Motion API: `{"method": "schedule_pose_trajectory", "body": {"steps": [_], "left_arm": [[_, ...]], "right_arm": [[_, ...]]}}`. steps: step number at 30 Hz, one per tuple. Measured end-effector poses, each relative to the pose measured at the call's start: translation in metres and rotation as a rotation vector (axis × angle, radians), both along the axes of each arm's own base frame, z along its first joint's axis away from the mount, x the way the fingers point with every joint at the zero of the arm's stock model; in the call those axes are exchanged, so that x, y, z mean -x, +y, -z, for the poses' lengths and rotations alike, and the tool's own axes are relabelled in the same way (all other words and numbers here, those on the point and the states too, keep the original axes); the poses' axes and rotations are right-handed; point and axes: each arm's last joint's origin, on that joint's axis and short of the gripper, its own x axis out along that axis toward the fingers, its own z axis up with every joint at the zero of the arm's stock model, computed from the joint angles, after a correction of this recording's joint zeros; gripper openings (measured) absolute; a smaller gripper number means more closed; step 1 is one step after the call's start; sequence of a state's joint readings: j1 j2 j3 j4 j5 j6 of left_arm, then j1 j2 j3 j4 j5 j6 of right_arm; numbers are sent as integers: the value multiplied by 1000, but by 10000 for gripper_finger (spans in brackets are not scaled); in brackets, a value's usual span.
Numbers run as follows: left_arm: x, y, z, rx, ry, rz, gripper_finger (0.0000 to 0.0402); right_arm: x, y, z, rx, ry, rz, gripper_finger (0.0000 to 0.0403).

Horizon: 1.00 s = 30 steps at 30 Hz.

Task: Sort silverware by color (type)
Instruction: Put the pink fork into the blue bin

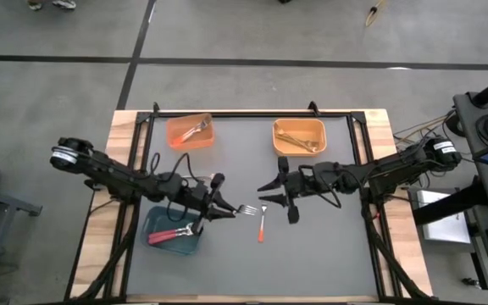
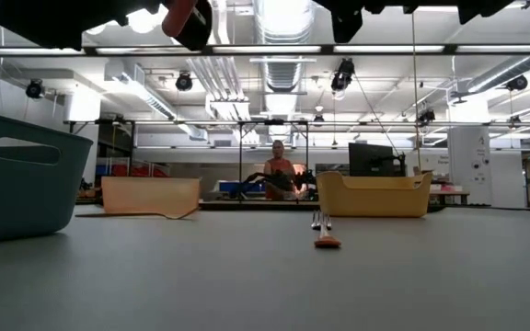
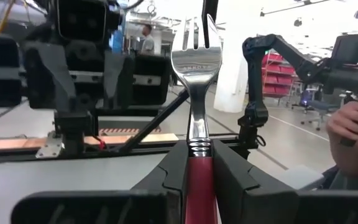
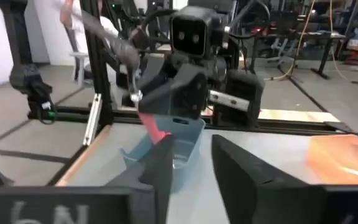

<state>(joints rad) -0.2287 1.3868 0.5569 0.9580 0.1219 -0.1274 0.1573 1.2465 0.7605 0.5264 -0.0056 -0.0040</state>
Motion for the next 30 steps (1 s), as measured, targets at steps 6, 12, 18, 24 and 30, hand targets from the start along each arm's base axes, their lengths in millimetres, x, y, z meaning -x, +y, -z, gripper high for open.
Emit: {"method": "schedule_pose_trajectory", "body": {"steps": [6,12,18,24,30], "left_arm": [[-17,-4,5,13,5,21,30],[-36,-10,6,10,-4,57,30],[-57,-9,7,5,-3,73,30],[-72,-3,7,7,-13,75,30],[-81,-3,3,8,-23,118,30]], "right_arm": [[1,5,-4,56,-47,-28,180],[3,12,-6,188,-117,-188,202],[5,20,-10,263,-184,-259,195],[6,23,-12,265,-217,-310,194],[5,23,-13,271,-234,-320,191]]}}
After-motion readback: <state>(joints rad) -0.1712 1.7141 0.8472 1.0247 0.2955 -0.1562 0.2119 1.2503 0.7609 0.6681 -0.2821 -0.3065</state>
